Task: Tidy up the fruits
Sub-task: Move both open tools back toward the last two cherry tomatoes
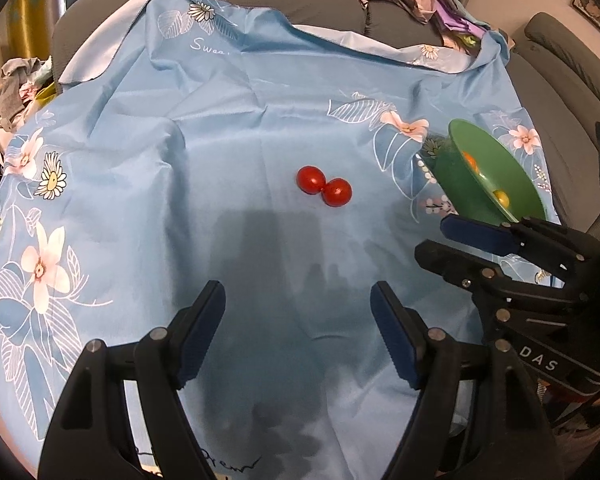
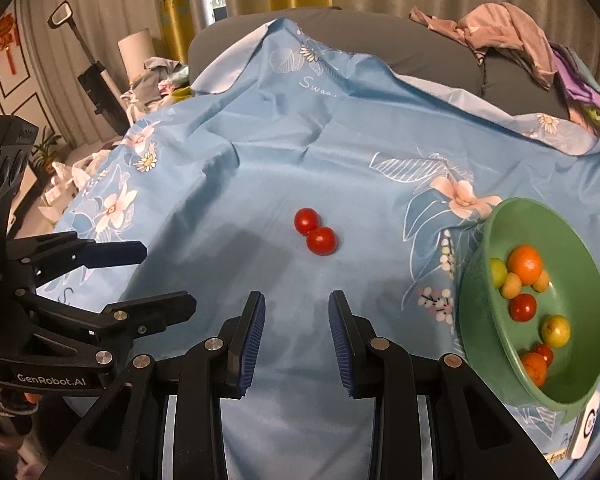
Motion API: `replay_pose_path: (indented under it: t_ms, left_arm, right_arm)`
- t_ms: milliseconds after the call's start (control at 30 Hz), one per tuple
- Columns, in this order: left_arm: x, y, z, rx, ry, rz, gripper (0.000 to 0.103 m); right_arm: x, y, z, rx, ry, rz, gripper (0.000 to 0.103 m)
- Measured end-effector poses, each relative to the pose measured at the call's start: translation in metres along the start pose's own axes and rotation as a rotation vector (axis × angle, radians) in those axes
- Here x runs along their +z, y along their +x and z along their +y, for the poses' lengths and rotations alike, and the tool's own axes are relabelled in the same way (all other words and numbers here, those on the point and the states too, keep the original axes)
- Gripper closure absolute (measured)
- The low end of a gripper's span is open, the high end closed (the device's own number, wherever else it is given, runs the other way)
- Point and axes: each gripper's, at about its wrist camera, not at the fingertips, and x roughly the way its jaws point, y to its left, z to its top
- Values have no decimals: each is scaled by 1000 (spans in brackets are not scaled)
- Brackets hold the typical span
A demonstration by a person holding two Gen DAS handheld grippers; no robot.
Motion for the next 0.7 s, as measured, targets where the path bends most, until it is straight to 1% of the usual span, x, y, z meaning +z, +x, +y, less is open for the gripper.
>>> replay_pose_path:
  t_ms: [700]
  left_arm:
    - [17,30,8,-10,16,35,28]
  right_arm:
    - [10,34,-13,10,28,39,70]
